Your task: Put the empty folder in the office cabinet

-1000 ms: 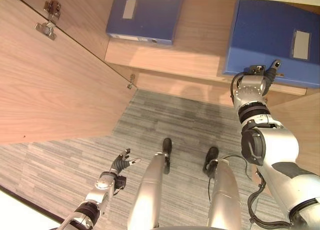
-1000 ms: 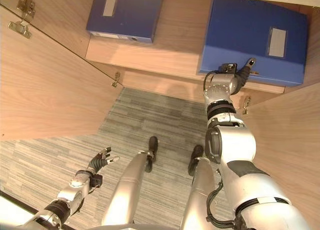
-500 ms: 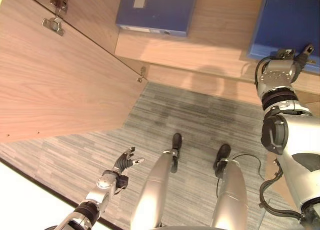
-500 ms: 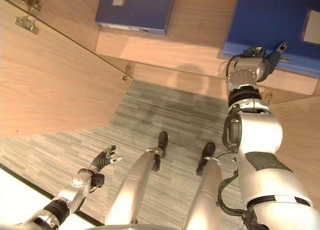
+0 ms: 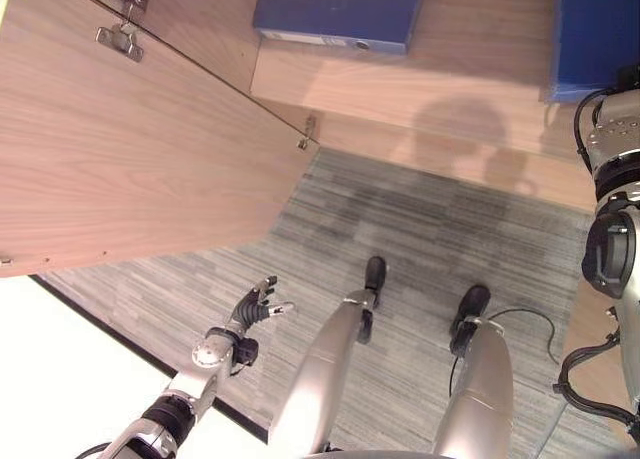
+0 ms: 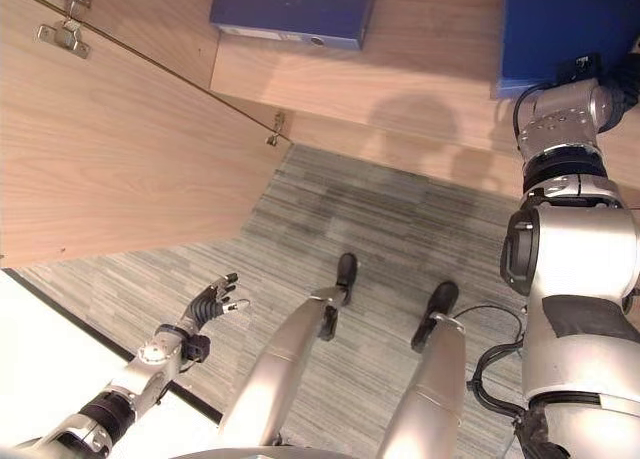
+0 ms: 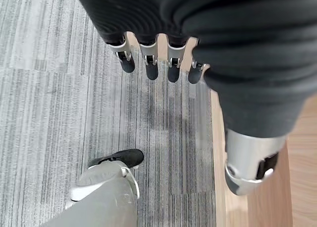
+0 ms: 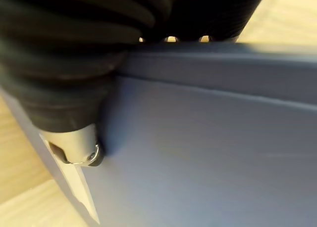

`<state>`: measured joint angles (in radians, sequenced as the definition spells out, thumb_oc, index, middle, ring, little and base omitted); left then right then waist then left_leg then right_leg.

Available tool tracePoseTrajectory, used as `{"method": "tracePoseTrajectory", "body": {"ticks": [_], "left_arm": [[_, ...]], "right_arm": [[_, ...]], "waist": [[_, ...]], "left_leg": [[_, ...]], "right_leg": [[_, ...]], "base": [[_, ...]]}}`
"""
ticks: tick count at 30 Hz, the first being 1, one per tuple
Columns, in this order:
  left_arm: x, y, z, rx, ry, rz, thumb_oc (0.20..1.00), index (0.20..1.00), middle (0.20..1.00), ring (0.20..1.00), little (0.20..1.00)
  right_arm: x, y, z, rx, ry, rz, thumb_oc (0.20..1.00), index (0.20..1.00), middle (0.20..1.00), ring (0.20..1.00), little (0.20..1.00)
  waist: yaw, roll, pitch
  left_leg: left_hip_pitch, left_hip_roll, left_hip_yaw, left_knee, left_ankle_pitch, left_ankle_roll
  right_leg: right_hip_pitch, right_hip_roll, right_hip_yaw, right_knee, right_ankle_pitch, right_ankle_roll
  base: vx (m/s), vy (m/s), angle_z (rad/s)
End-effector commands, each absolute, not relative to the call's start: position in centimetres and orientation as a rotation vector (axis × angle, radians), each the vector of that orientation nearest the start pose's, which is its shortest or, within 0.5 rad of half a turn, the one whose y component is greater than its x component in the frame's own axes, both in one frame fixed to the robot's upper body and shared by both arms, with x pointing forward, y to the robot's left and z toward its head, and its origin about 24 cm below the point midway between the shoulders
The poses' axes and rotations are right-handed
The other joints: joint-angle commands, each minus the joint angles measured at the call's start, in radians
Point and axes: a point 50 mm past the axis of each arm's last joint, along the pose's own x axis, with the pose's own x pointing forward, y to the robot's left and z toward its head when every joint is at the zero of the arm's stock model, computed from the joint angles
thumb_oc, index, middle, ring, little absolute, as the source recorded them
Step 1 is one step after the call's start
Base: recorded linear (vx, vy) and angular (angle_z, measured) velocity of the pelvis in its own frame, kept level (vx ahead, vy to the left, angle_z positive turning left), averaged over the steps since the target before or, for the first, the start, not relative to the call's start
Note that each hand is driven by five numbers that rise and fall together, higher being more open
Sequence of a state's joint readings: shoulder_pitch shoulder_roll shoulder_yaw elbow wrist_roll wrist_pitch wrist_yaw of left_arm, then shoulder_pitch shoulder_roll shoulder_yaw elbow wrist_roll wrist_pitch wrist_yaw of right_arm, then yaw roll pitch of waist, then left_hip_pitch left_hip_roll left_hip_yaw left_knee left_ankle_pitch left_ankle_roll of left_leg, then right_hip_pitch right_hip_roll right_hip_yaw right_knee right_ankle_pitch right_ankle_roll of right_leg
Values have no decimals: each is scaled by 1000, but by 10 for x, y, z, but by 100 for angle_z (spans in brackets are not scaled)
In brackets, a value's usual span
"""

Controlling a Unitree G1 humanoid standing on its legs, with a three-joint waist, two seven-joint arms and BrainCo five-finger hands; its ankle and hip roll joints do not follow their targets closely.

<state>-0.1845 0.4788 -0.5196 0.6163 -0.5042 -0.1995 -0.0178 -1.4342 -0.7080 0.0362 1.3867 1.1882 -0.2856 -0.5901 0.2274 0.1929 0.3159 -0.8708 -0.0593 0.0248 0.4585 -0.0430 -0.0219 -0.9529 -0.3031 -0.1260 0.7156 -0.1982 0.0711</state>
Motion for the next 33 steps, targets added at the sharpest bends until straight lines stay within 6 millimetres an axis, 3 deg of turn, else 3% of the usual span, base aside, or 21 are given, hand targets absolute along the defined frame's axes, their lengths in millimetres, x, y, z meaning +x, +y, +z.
{"method": "tracePoseTrajectory", "body": {"ticks": [1, 10, 17, 25, 26, 27, 33], "left_arm": [[239, 211, -48, 147, 409, -181, 1000, 1000, 1000, 1000, 1000], [240, 207, -44, 126, 395, -180, 1000, 1000, 1000, 1000, 1000], [238, 208, -49, 133, 421, -163, 1000, 1000, 1000, 1000, 1000], [239, 213, -45, 134, 409, -147, 1000, 1000, 1000, 1000, 1000], [239, 214, -45, 134, 409, -147, 1000, 1000, 1000, 1000, 1000], [239, 214, -45, 131, 411, -144, 1000, 1000, 1000, 1000, 1000], [238, 215, -46, 127, 420, -146, 1000, 1000, 1000, 1000, 1000]], "right_arm": [[340, -369, 349, 782, -596, -970, 200, 200, 200, 200, 200], [344, -360, 355, 800, -597, -945, 200, 200, 200, 200, 200], [356, -347, 337, 1048, -582, -915, 200, 200, 200, 200, 200], [361, -340, 334, 1064, -566, -888, 200, 200, 200, 200, 200], [361, -340, 334, 1065, -566, -887, 369, 369, 369, 369, 369], [361, -341, 333, 1061, -561, -886, 1000, 1000, 1000, 1000, 1000], [362, -343, 328, 1103, -538, -870, 1000, 1000, 1000, 1000, 1000]], "waist": [[-18, 47, -19], [-21, 48, -10], [-29, 42, -12], [-27, 42, -12], [-27, 42, -12], [-27, 42, -12], [-26, 40, -17]], "left_leg": [[-13, 23, -47, -74, -26, -46], [-32, 24, -51, -76, -20, -47], [-22, 28, -55, -74, -25, -47], [-15, 26, -55, -83, -23, -51], [-14, 26, -55, -83, -22, -51], [-16, 26, -55, -82, -21, -52], [-14, 27, -55, -84, -21, -53]], "right_leg": [[50, 18, 66, 29, -72, 104], [23, 25, 66, 56, -81, 98], [34, 39, 66, 61, -89, 93], [43, 36, 60, 58, -89, 94], [44, 36, 60, 58, -89, 94], [44, 36, 60, 58, -88, 94], [48, 37, 61, 59, -87, 94]], "base": [[0, 0, 0], [3, -6, 1], [0, 0, 0], [0, 0, 0], [0, 0, 0], [0, 0, 0], [0, 0, 0]]}}
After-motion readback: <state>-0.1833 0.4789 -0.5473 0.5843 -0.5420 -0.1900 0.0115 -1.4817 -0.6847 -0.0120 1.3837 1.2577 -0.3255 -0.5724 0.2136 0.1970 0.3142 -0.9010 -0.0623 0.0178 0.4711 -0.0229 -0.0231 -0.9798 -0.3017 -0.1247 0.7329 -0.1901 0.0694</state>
